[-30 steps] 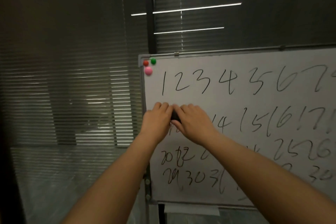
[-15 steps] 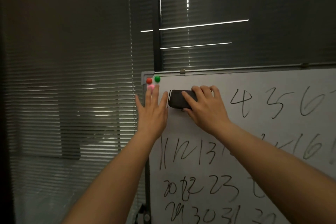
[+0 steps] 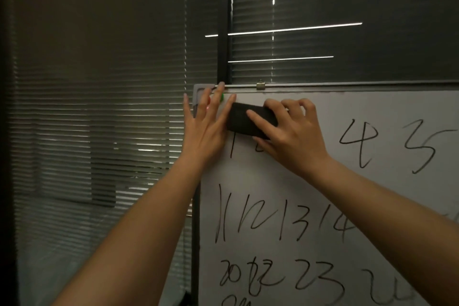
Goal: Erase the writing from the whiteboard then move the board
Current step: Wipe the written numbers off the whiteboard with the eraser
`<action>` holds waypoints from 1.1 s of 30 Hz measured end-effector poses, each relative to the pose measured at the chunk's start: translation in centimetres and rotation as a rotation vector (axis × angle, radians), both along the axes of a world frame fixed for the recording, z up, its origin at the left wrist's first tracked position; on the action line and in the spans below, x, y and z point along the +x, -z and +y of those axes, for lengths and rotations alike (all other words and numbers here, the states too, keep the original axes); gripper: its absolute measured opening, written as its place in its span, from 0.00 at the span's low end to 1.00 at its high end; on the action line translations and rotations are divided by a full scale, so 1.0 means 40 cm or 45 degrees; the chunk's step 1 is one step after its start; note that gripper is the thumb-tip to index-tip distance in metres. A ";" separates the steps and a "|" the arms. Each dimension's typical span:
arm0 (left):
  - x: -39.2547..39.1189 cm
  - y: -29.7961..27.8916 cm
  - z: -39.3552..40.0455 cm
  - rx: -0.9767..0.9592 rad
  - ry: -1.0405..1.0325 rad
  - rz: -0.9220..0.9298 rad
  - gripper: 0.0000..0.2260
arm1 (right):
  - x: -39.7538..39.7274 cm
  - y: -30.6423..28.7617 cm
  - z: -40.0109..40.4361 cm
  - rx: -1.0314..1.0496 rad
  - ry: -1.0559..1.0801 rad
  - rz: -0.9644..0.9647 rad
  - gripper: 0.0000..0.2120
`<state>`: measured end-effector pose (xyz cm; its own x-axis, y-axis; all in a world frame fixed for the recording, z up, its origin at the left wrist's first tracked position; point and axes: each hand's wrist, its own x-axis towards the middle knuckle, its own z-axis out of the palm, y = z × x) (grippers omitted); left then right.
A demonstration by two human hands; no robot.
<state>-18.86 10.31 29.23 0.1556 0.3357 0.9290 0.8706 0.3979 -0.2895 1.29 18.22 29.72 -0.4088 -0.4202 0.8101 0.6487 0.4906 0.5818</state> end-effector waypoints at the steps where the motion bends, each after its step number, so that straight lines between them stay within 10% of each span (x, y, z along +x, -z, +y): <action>1: -0.006 -0.009 0.005 -0.020 -0.003 -0.006 0.28 | -0.001 -0.008 0.004 0.015 0.016 0.003 0.21; 21: -0.037 -0.066 0.084 0.212 0.274 0.141 0.22 | -0.022 0.104 0.030 0.311 0.142 -0.376 0.20; 33: -0.044 -0.066 0.096 0.223 0.323 0.146 0.22 | -0.014 0.037 0.038 0.158 0.214 -0.102 0.21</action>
<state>-20.62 14.14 31.88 0.3208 0.1094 0.9408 0.9140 0.2247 -0.3378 0.73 19.73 28.25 -0.5426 -0.4350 0.7186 0.6646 0.3009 0.6839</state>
